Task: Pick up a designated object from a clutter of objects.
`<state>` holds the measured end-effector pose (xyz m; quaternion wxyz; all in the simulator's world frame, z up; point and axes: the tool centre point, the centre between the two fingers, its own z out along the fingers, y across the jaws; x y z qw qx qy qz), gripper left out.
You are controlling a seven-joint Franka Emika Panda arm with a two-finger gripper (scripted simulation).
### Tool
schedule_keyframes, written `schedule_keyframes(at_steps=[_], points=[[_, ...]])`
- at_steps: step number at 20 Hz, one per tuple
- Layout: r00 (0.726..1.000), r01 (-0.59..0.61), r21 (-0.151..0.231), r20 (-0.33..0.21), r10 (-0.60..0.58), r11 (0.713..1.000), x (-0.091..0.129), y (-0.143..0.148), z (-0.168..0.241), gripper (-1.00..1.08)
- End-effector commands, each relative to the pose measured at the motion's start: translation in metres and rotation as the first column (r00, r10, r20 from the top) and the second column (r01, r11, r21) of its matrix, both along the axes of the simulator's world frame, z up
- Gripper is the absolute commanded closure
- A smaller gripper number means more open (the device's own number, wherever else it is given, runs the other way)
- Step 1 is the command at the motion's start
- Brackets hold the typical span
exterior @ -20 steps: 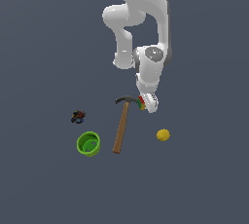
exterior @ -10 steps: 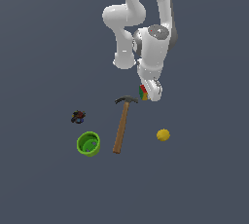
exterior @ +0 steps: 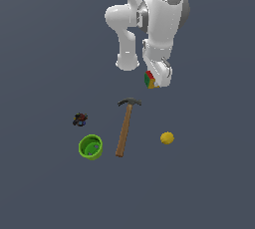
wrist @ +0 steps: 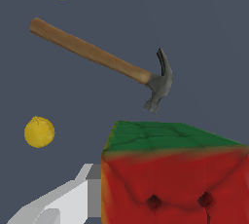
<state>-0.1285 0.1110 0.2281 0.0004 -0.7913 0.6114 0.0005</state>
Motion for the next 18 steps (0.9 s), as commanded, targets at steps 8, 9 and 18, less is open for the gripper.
schedule_keyframes(at_steps=[8,9,18], points=[[1.000,0.000,0.000,0.001,0.000,1.000,-0.010,0.002,0.084,1.08],[1.000,0.000,0.000,0.001,0.000,1.000,-0.011,0.002,0.093,1.08],[1.000,0.001,-0.001,0.000,-0.001,1.000,-0.016,0.004,0.161,1.08]])
